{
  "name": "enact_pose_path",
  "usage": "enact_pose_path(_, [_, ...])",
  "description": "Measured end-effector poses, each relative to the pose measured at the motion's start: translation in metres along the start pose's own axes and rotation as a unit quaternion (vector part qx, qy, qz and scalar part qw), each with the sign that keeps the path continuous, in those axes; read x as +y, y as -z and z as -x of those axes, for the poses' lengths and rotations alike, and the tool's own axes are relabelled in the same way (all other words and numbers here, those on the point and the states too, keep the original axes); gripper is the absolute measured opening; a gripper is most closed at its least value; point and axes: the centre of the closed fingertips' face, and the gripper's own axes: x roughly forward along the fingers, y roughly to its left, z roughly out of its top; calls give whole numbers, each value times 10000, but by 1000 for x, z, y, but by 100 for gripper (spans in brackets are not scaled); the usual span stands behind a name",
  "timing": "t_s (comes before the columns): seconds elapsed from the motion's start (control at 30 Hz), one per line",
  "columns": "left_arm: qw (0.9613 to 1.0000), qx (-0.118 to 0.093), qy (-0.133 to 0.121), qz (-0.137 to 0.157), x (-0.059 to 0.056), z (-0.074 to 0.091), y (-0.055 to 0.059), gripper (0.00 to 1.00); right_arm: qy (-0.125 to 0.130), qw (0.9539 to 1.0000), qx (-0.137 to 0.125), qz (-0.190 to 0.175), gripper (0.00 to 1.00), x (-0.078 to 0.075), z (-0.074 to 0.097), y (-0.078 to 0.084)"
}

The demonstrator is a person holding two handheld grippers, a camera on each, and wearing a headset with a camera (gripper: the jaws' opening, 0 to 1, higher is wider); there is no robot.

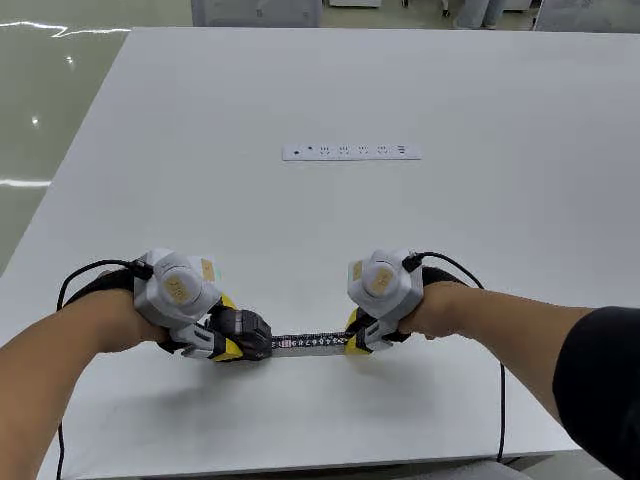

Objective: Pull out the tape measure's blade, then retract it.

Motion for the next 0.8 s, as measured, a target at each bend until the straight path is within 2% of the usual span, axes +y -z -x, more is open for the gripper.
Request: enact_pose_path(0.8, [10000, -23, 4, 7, 0, 0, 0, 30, -3, 9999, 60, -110, 9, -3, 4, 8])
